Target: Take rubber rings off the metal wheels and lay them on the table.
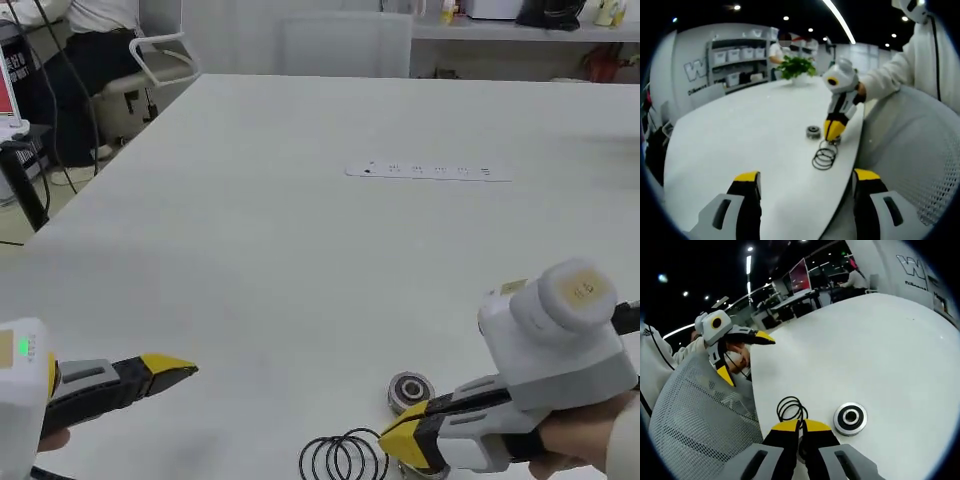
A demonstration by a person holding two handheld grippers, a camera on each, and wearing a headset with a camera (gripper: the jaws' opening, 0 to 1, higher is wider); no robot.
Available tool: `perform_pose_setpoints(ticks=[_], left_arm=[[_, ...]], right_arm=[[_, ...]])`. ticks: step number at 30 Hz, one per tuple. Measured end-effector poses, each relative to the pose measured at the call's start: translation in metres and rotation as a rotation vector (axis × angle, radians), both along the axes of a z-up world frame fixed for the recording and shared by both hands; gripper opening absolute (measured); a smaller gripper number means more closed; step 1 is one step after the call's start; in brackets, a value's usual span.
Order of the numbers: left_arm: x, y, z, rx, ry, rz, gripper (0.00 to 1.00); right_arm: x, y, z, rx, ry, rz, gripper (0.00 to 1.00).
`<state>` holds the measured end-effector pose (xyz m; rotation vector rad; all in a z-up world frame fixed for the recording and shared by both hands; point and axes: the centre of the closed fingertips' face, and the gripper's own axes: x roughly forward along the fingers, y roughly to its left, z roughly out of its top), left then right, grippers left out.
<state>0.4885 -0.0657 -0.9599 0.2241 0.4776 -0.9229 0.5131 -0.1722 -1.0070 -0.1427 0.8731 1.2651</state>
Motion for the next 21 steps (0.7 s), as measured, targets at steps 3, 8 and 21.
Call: perform_pose_setpoints(ticks=[3,8,21], left_arm=[[0.000,0.000,0.001,0.001,0.000,-0.001,0.76],[-0.001,0.000,0.002,0.006,-0.001,-0.003,0.76],[-0.008,-0.003,0.012,0.014,-0.021,-0.008,0.77]], right_arm=[[0.002,0.000,-0.001,-0.004,-0.011,0.001,0.03],[0.006,-0.003,0.002,-0.013,-0.034,-0.005,0.05],[0.012,-0.015,0.025,-0.036,-0.172,0.036,0.18]])
